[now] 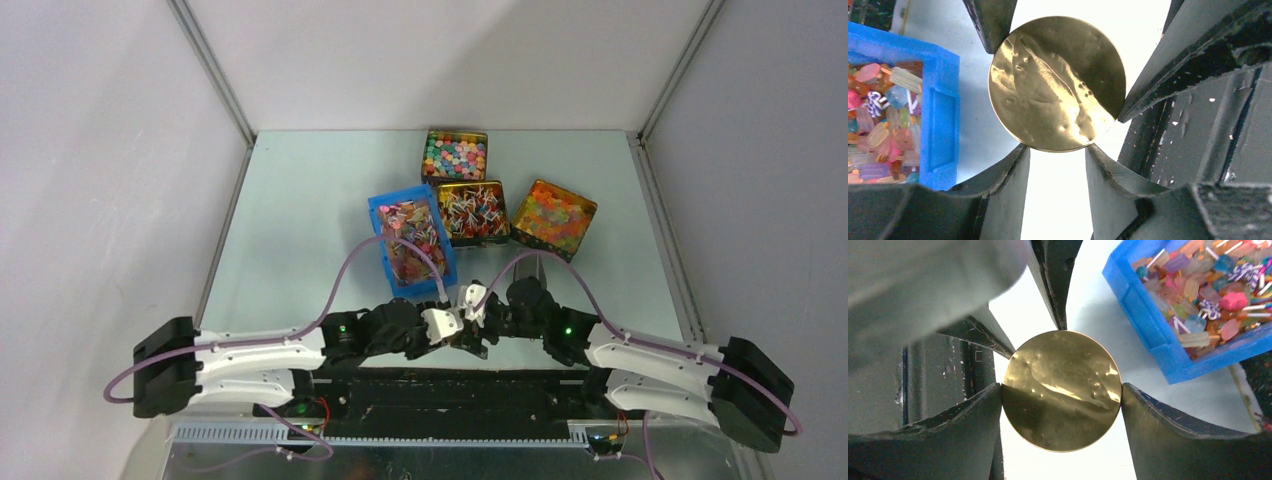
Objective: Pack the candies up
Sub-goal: Place the packing bottle at the center of the board.
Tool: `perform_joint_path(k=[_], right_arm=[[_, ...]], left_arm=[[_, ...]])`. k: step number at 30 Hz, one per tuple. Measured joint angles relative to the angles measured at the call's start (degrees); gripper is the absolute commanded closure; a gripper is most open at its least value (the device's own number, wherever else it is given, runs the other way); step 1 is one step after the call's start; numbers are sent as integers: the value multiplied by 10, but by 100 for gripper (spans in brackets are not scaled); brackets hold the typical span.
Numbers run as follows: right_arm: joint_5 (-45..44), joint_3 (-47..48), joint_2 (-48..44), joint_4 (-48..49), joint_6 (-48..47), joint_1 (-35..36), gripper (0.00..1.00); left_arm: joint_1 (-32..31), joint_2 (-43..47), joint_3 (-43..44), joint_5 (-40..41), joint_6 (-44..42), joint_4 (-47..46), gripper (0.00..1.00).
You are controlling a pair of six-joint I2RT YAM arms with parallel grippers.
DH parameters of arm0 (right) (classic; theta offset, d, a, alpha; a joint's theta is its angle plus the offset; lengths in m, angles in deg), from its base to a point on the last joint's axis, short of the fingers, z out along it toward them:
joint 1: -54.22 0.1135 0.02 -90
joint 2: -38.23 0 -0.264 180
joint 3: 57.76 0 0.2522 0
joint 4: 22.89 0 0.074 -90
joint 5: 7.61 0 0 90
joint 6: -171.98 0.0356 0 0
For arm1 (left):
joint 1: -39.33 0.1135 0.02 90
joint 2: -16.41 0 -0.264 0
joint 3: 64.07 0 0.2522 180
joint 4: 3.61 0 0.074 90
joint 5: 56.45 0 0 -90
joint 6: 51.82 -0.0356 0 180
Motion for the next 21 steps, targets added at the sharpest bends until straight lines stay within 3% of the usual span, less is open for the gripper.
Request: perform_joint_path(k=[10,15,21], right_arm=[[-8,-33,76,88,17,-9,32],[-9,-33,86,99,26,-13,27],[-9,-33,90,104,33,-14,22]], left_arm=[[6,-67,-27,3,6,-64,52],[7,-68,-40,9,7,-86,48],[5,-63,-49,16,22,-103,31]])
